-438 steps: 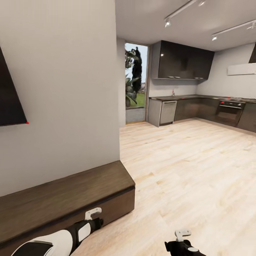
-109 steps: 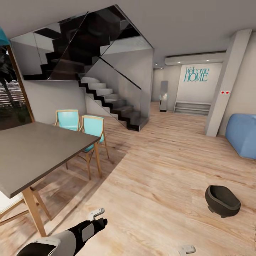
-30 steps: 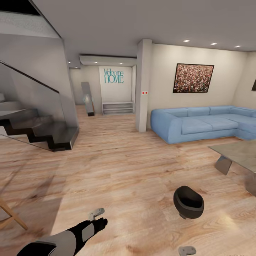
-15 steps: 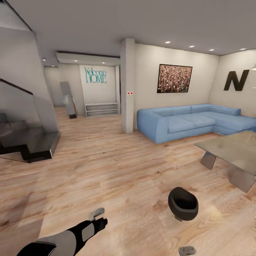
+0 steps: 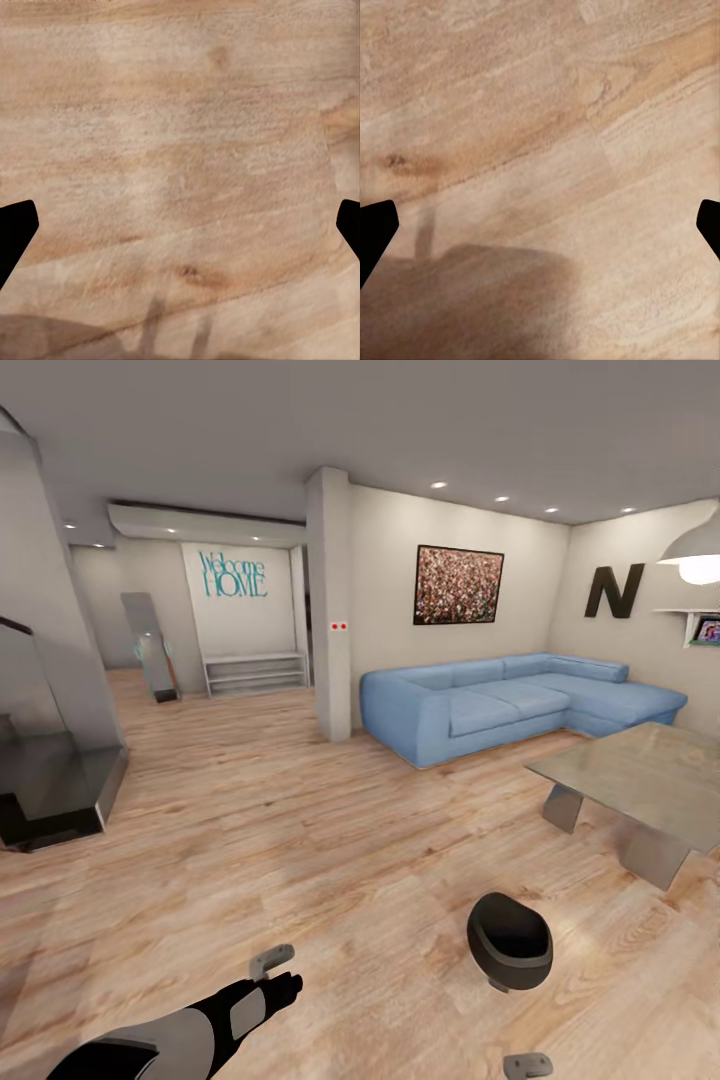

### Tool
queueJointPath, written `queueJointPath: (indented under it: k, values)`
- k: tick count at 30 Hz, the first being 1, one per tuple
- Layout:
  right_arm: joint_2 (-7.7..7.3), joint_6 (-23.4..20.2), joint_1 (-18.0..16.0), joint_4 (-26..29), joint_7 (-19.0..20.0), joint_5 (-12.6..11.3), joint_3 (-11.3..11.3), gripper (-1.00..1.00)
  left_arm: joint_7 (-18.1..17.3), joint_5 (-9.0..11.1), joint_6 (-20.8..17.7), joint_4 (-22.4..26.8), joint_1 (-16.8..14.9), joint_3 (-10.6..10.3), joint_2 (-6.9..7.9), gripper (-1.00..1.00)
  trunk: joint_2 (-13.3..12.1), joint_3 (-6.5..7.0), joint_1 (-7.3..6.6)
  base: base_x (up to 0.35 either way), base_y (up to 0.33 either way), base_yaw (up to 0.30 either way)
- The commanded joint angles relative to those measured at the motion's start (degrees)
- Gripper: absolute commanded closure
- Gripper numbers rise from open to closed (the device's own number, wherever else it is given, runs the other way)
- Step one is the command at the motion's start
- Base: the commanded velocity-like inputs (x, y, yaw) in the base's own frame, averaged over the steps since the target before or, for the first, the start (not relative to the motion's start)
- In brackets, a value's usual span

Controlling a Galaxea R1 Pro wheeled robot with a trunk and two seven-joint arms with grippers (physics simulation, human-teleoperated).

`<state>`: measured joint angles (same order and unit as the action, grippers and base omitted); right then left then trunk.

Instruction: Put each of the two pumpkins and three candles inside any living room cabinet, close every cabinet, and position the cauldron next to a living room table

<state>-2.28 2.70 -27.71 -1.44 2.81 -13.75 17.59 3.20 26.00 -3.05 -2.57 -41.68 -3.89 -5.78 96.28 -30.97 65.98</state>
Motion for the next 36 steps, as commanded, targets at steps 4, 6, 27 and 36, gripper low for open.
queueJointPath:
  k: [4,6,27,36]
  values:
    - [-0.01,0.2,-0.1,-0.2,0.3,-0.5,0.4,-1.00,0.1,0.4,-0.1,-0.1,-0.1,-0.4,-0.04,-1.00,0.0,-0.05,0.00,0.004,0.007,-0.004]
    - [-0.02,0.3,-0.1,-0.2,0.3,-0.5,0.5,-1.00,0.1,0.4,-0.1,-0.1,-0.1,-0.4,-0.08,-1.00,0.0,-0.05,0.00,0.001,0.002,-0.001]
    - [0.08,0.2,-0.1,-0.1,0.4,-0.4,0.6,-1.00,0.1,0.5,-0.1,-0.1,-0.1,-0.4,-0.02,-1.00,0.0,-0.05,0.00,0.000,0.000,-0.175]
    - [0.08,0.2,-0.1,-0.2,0.4,-0.4,0.6,-1.00,0.1,0.5,-0.1,-0.1,-0.1,-0.4,-0.02,-1.00,0.0,-0.05,0.00,0.000,0.048,-0.261]
